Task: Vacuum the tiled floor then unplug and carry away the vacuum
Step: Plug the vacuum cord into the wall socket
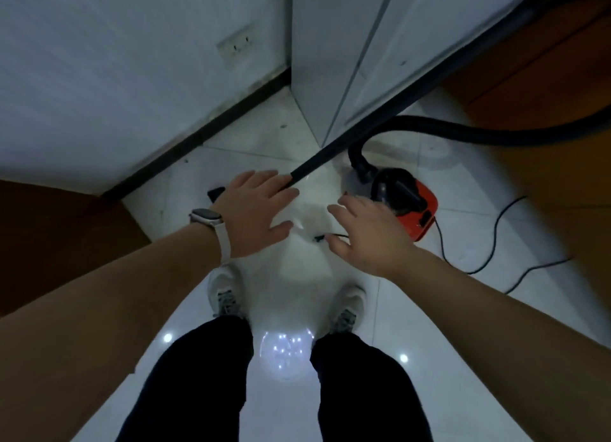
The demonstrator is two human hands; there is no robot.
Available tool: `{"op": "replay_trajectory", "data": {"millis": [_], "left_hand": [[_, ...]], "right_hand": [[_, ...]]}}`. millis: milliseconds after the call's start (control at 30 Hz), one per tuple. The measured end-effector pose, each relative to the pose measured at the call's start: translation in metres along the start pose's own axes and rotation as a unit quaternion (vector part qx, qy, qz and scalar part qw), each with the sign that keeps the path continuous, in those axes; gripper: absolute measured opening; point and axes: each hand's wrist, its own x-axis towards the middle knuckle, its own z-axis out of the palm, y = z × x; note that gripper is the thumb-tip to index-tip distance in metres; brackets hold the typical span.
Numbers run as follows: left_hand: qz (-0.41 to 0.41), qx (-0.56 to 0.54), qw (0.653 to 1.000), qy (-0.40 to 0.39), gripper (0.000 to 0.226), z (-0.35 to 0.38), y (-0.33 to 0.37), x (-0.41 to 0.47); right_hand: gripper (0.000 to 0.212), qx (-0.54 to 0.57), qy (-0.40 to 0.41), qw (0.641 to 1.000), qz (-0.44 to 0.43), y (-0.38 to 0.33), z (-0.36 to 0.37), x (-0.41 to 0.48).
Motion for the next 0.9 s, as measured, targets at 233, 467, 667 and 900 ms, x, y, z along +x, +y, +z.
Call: {"op": "replay_trajectory", "data": {"millis": [233, 467, 667, 900], "left_hand": [[0.048, 0.006, 0.998, -0.043, 0.060, 0.186, -0.031, 0.068], [0.021, -0.013, 0.998, -0.059, 0.060, 0.329, -0.042, 0.122], [0.024, -0.025, 0.995, -0.089, 0.058, 0.391, -0.044, 0.125], [0.066, -0.001, 0.993, -0.099, 0.051, 0.392, -0.044, 0.147]], "right_hand": [[0.054, -0.035, -0.055, 0.998, -0.018, 0.070, 0.176, 0.063], [0.046, -0.065, -0.117, 0.989, -0.064, 0.121, 0.306, 0.119], [0.048, -0.114, -0.198, 0.970, -0.088, 0.143, 0.373, 0.142], [0.035, -0.110, -0.252, 0.960, -0.051, 0.151, 0.396, 0.147]]}}
